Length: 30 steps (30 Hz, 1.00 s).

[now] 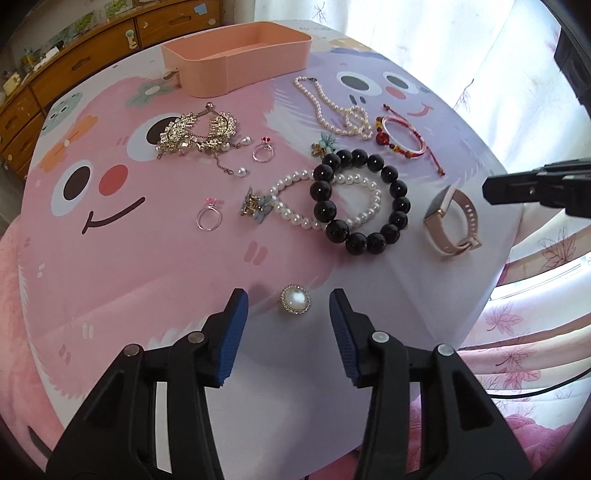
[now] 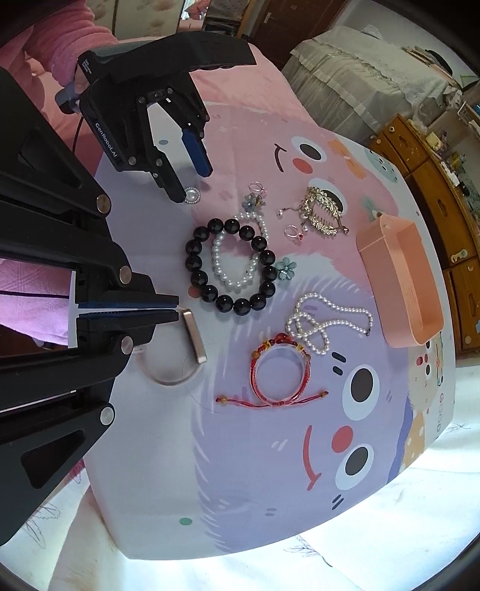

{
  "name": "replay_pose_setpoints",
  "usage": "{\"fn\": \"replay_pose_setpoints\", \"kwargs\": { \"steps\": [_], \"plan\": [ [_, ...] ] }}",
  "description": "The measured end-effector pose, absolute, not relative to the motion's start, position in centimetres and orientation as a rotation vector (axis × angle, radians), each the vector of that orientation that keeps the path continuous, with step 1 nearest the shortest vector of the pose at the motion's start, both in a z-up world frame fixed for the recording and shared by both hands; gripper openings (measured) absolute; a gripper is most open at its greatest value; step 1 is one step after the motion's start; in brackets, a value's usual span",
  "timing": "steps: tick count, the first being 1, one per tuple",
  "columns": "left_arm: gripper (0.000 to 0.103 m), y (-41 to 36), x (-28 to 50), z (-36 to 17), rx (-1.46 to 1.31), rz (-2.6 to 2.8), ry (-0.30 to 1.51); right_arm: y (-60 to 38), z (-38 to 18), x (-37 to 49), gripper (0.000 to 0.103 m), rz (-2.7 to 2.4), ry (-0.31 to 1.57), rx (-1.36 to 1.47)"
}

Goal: Organize jewelry
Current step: 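Lift the smartwatch with the right tool while the left tool grasps the pearl ring, then lower the smartwatch into the pink tray and open the right tool while the left carries the pearl ring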

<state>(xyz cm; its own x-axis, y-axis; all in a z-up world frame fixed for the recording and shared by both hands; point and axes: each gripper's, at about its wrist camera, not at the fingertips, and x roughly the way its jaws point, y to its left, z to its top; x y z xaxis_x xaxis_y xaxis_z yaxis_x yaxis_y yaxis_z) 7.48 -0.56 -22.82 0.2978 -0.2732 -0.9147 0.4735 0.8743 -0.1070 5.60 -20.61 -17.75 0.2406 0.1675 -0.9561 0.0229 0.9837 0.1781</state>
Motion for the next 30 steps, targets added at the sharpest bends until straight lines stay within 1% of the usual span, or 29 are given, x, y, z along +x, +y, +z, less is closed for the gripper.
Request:
{"fn": "replay_pose_setpoints", "kwargs": {
  "steps": [4, 6, 8, 9, 11, 17, 18, 20, 22, 24, 27, 29, 30],
  "plan": [
    [0.042, -1.2, 7.3, -23.5, 0.251, -0.492, 1.182, -20.7, -17.7, 5.7, 0.001, 0.099, 1.315, 0.175],
    [0.033, -1.4, 6.9, -23.5, 0.276, -0.493, 1.166, -20.9, -17.6, 5.6, 0.001, 0.091, 1.313, 0.178],
    [0.026, -1.6, 6.8, -23.5, 0.304, -0.487, 1.156, -21.1, -17.8, 5.6, 0.001, 0.078, 1.325, 0.181],
    [0.020, -1.6, 6.8, -23.4, 0.302, -0.495, 1.158, -21.2, -18.1, 5.6, 0.001, 0.066, 1.332, 0.188],
    [0.015, -1.5, 7.0, -23.4, 0.296, -0.491, 1.160, -21.5, -18.8, 5.5, 0.001, 0.043, 1.353, 0.213],
    [0.013, -1.0, 7.6, -23.4, 0.233, -0.488, 1.186, -23.0, -20.6, 5.0, 0.002, -0.055, 1.373, 0.275],
    [0.013, -0.9, 7.8, -23.4, 0.223, -0.485, 1.195, -23.2, -21.0, 5.0, 0.005, -0.077, 1.381, 0.273],
    [0.013, -0.9, 8.1, -23.3, 0.217, -0.472, 1.203, -23.6, -21.6, 5.1, 0.016, -0.115, 1.399, 0.260],
    [0.013, -0.9, 8.4, -23.1, 0.219, -0.457, 1.205, -24.0, -21.8, 5.0, 0.045, -0.153, 1.390, 0.242],
    [0.013, -0.8, 8.7, -22.8, 0.222, -0.447, 1.205, -24.3, -21.8, 4.9, 0.053, -0.199, 1.361, 0.205],
    [0.013, -0.8, 9.4, -22.1, 0.213, -0.432, 1.212, -24.6, -22.8, 5.2, 0.052, -0.207, 1.368, 0.178],
    [0.013, -0.8, 10.0, -21.3, 0.212, -0.421, 1.208, -25.0, -23.8, 5.5, 0.037, -0.202, 1.393, 0.195],
    [0.013, -0.8, 10.2, -20.8, 0.213, -0.416, 1.205, -25.1, -24.2, 5.6, 0.024, -0.199, 1.400, 0.205]
  ]
}}
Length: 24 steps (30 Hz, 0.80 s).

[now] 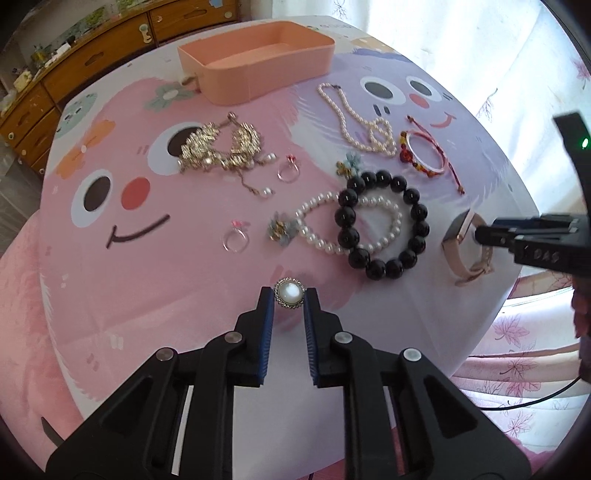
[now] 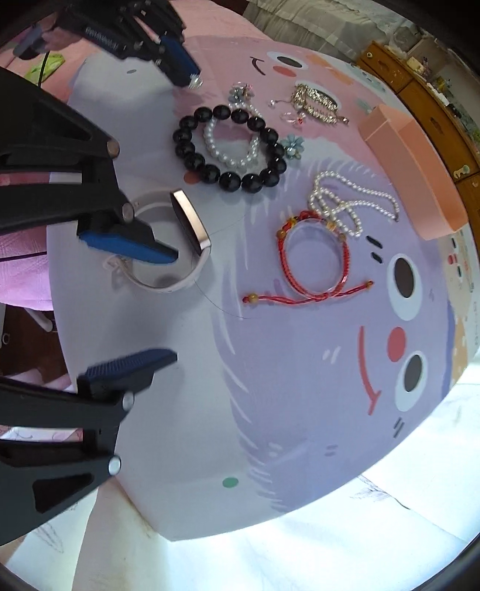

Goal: Organize jewelry
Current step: 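Lower the smartwatch into the pink tray and open the right tool while the left carries the pearl ring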

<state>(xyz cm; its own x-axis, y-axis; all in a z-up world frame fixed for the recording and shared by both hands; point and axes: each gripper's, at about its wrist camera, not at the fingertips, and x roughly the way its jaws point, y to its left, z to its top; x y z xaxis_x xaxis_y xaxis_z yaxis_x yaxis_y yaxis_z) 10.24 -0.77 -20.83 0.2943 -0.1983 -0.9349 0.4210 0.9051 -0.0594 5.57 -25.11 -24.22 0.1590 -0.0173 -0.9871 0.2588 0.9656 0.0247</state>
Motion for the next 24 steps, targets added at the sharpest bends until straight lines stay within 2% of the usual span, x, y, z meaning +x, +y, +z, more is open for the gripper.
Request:
{"fn": "replay_pose_setpoints", "kwargs": {
  "steps": [2, 4, 10, 24],
  "plan": [
    [0.013, -0.7, 10.9, -19.8, 0.213, -0.405, 1.201, -25.0, -24.2, 5.6, 0.017, -0.192, 1.380, 0.184],
    [0.013, -0.7, 11.4, -19.0, 0.208, -0.393, 1.202, -24.8, -24.3, 5.8, 0.004, -0.181, 1.386, 0.171],
    [0.013, -0.4, 13.3, -16.6, 0.209, -0.328, 1.232, -24.3, -22.5, 6.6, 0.004, -0.147, 1.356, 0.194],
    [0.013, -0.9, 19.5, -7.6, 0.159, -0.229, 1.149, -22.5, -10.8, 14.1, 0.004, 0.029, 1.152, 0.198]
  ]
}}
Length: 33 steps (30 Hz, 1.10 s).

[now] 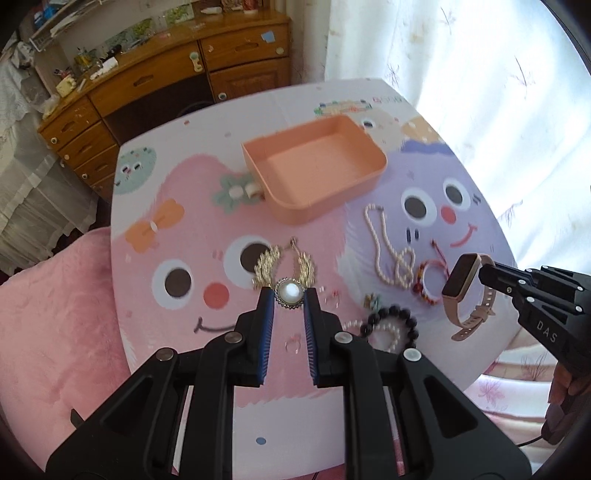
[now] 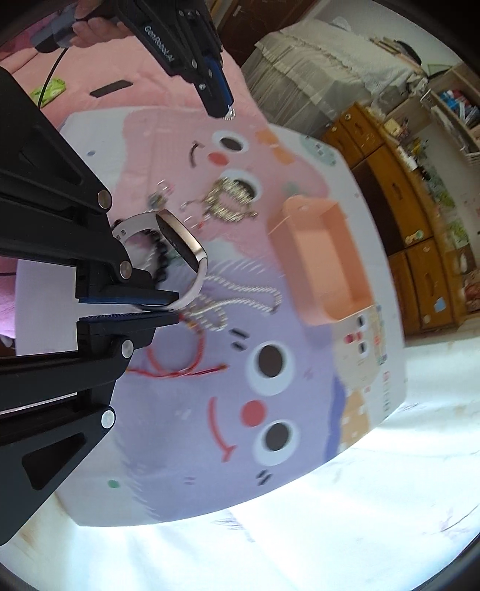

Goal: Organize jewelry
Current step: 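Lower the smartwatch into the pink tray and open the right tool while the left carries the pearl ring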

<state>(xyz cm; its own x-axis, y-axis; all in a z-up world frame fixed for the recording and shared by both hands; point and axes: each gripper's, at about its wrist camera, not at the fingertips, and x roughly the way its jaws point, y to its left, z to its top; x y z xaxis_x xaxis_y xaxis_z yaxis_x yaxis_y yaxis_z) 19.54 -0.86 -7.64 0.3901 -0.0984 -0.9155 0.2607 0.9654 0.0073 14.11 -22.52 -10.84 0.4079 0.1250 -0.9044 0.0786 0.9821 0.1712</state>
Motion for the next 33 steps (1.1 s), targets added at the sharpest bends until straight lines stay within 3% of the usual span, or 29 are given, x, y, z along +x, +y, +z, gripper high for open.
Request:
{"fn": "replay_pose_setpoints", "kwargs": {
  "steps": [7, 15, 26, 33],
  "plan": [
    [0.013, -2.0, 25.2, -5.5, 0.102, -0.151, 1.122, -22.2, -6.2, 21.2, 0.004, 0.117, 1.039, 0.206],
    [0.013, -3.9, 32.1, -6.6, 0.049, -0.085, 1.129, -22.7, -5.0, 29.7, 0.004, 0.179, 0.992, 0.201],
    [0.013, -5.0, 39.3, -13.1, 0.043, 0.041, 1.227, -23.6, -12.6, 39.8, 0.004, 0.254, 1.067, 0.197],
    [0.014, -4.2, 40.3, -16.5, 0.057, 0.104, 1.292, -23.5, -17.0, 41.0, 0.004, 0.283, 1.116, 0.189]
  ]
}}
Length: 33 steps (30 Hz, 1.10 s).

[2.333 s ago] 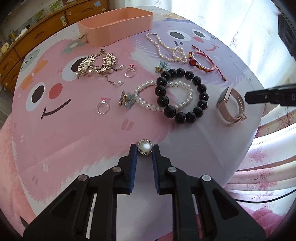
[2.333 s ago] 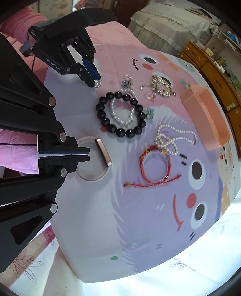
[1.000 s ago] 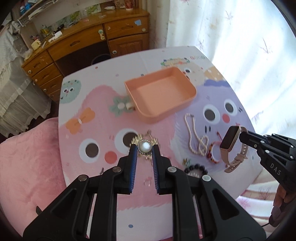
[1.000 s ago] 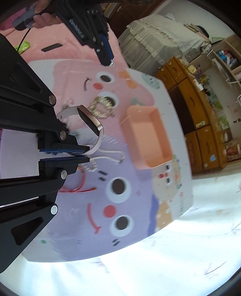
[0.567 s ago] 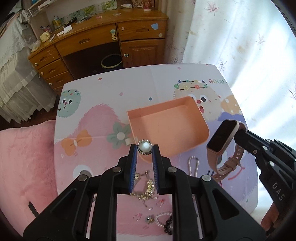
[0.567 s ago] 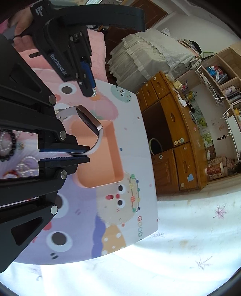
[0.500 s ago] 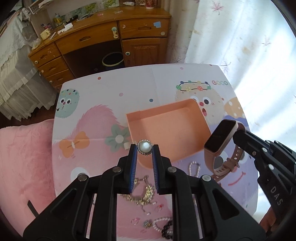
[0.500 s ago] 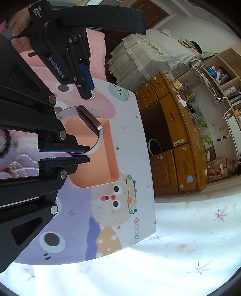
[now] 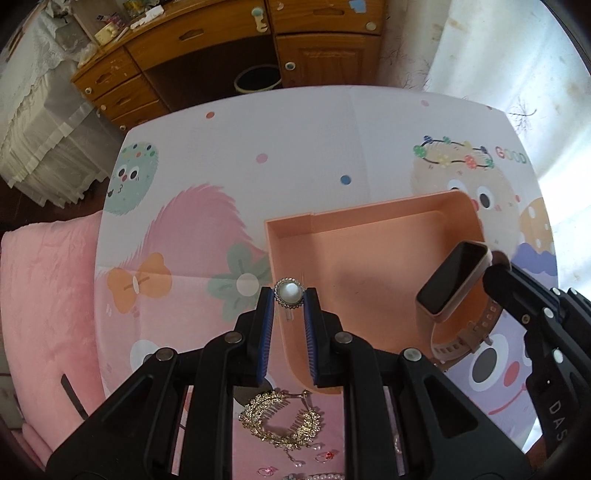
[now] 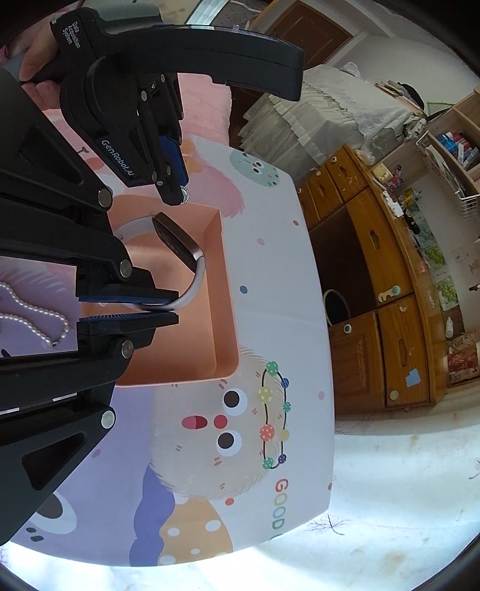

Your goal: Organize jewelry

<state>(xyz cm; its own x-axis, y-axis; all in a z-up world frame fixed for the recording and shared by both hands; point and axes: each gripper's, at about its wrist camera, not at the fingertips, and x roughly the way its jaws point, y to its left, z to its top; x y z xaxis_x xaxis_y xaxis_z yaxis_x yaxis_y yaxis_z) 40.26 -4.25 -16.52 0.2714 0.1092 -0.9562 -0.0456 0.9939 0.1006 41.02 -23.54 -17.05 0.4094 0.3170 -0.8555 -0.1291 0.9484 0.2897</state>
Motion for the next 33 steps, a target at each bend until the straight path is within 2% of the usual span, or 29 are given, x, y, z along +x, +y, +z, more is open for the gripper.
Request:
{"fn": "replay_pose_setpoints", "kwargs": {
  "steps": [3, 7, 8, 10, 12, 13, 26, 28, 33],
  "plan": [
    [0.014, -3.7, 40.3, -16.9, 0.039, 0.116, 1.298, -23.4, -17.7, 41.2, 0.005, 0.294, 1.125, 0.185],
    [0.015, -3.4, 40.3, -17.1, 0.054, 0.131, 1.316, -23.6, -18.0, 41.1, 0.020, 0.292, 1.144, 0.210],
    [0.016, -3.5, 40.2, -17.1, 0.066, 0.131, 1.325, -23.7, -17.9, 41.0, 0.021, 0.290, 1.142, 0.218],
    [0.023, -3.4, 39.9, -17.2, 0.066, 0.129, 1.334, -23.7, -17.6, 40.6, 0.021, 0.281, 1.138, 0.218],
    [0.038, -3.2, 39.4, -17.1, 0.040, 0.114, 1.345, -23.9, -17.4, 40.2, 0.021, 0.268, 1.132, 0.218],
    [0.040, -3.1, 39.2, -17.0, 0.025, 0.109, 1.346, -24.0, -17.3, 40.0, 0.021, 0.261, 1.130, 0.221],
    [0.046, -1.8, 31.8, -15.4, -0.016, 0.011, 1.307, -23.4, -14.7, 30.3, 0.041, 0.133, 1.117, 0.252],
    [0.046, -0.9, 29.7, -15.5, -0.044, -0.010, 1.308, -23.4, -14.6, 27.8, 0.052, 0.096, 1.115, 0.257],
    [0.046, 2.0, 22.7, -15.8, -0.124, -0.045, 1.280, -23.7, -15.2, 21.0, 0.065, 0.025, 1.117, 0.289]
  ]
}}
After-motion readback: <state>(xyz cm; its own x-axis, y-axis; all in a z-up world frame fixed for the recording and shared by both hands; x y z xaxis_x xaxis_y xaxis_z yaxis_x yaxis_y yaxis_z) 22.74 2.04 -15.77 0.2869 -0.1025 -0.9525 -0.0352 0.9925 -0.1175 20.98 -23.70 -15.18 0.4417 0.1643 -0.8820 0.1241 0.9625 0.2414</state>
